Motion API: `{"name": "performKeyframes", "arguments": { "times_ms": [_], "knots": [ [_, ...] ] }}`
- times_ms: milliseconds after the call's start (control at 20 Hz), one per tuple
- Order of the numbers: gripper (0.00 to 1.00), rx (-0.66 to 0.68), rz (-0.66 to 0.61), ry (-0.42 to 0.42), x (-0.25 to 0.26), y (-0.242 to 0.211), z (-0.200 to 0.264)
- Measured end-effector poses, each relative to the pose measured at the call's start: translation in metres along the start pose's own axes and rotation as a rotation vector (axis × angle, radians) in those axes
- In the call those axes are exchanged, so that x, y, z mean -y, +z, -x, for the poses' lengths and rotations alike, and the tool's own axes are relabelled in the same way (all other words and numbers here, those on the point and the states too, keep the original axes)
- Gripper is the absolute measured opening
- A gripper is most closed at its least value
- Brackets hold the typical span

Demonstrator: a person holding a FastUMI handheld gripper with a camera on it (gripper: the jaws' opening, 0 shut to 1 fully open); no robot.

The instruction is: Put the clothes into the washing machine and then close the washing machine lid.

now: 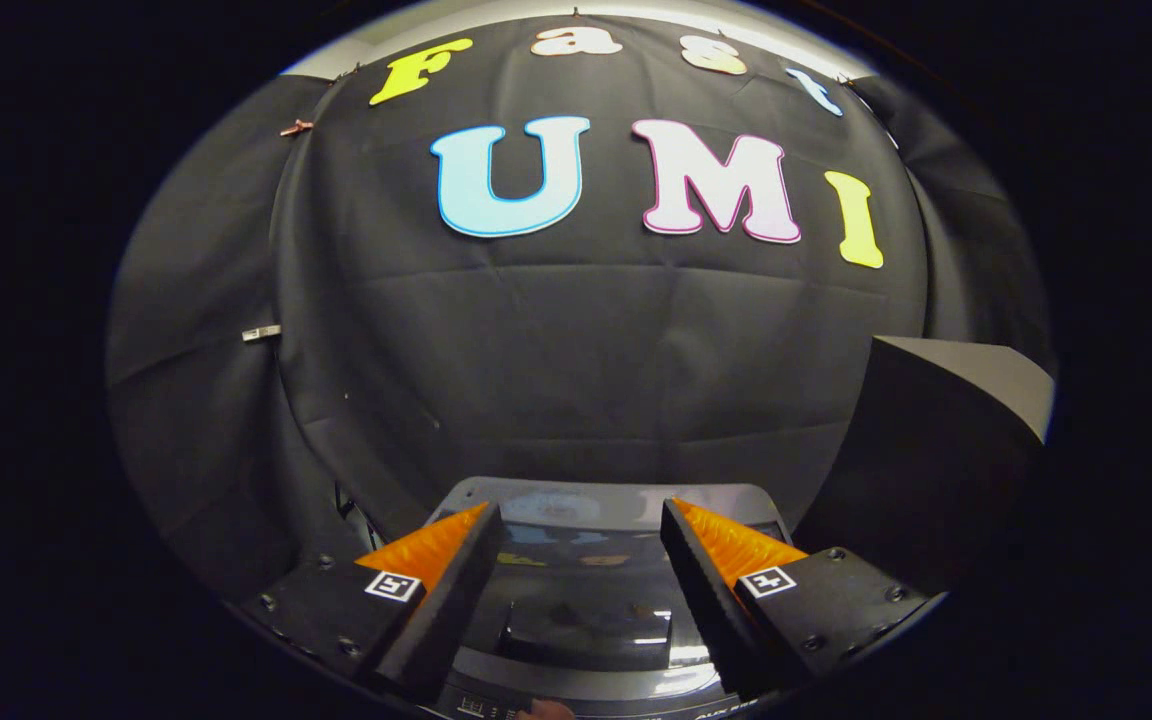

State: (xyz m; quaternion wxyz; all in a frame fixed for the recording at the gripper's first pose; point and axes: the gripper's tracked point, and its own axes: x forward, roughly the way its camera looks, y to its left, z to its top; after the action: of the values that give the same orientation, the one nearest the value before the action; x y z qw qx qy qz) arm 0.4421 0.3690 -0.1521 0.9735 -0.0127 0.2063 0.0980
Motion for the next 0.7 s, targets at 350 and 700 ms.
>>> {"name": "performKeyframes", "arguments": {
  "times_ms": [350, 700],
  "knots": [
    [0.99, 0.028, 0.045, 0.001, 0.001, 0.001, 0.0],
    [0.97, 0.137, 0.104, -0.031, 0.034, 0.049, 0.046]
  ]
}}
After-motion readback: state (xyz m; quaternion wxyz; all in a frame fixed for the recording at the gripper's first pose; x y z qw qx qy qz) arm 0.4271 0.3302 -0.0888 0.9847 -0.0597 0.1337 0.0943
